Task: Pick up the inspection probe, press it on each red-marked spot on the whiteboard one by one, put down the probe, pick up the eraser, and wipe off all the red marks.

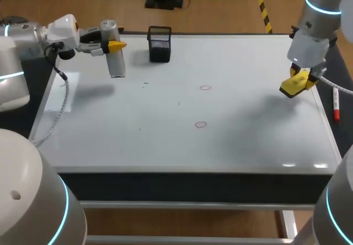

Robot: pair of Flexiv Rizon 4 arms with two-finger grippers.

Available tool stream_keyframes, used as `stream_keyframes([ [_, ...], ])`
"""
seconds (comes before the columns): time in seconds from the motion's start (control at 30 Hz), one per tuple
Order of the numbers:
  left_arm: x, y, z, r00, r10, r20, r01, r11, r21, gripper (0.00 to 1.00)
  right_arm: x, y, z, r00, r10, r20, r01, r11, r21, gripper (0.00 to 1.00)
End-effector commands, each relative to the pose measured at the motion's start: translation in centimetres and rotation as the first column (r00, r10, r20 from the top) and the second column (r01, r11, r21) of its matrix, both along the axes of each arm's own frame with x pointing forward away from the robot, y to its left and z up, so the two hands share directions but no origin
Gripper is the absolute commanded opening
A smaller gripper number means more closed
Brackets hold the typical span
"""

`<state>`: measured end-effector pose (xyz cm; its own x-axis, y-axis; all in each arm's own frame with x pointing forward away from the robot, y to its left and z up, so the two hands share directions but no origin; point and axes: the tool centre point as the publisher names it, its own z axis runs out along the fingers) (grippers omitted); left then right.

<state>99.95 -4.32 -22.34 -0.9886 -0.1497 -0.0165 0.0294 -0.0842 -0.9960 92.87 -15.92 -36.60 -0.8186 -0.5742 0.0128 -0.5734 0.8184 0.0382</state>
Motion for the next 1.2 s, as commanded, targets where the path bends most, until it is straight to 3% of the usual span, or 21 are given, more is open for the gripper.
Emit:
stream_keyframes([
  [0.03, -2.3, -3.0, 0.8, 1.000, 0.002, 0.008, -0.002, 1.000, 0.008, 0.00, 0.0, 0.0, 0.0, 1.000, 0.001, -0.001, -0.001, 1.000, -0.003, 0.00],
  [0.3, -5.3, -9.5, 1.4, 0.991, -0.121, 0.052, 0.121, 0.993, 0.004, 0.00, 0.0, 0.0, 0.0, 1.000, 0.001, -0.001, -0.001, 1.000, -0.003, 0.00],
  [0.43, -5.7, -12.3, 1.2, 0.983, -0.178, 0.051, 0.178, 0.984, 0.017, 0.00, 0.0, 0.0, 0.0, 1.000, 0.001, -0.001, -0.001, 1.000, -0.003, 0.00],
  [0.83, -5.4, -19.4, 0.0, 0.963, -0.266, 0.043, 0.266, 0.964, -0.005, 0.00, 0.0, 0.0, 0.0, 1.000, 0.001, -0.001, -0.001, 1.000, -0.003, 0.00],
  [1.2, -3.4, -23.8, -1.4, 0.964, -0.267, 0.018, 0.267, 0.964, -0.015, 0.00, 0.0, 0.0, 0.0, 1.000, 0.001, -0.001, -0.001, 1.000, -0.003, 0.00],
])
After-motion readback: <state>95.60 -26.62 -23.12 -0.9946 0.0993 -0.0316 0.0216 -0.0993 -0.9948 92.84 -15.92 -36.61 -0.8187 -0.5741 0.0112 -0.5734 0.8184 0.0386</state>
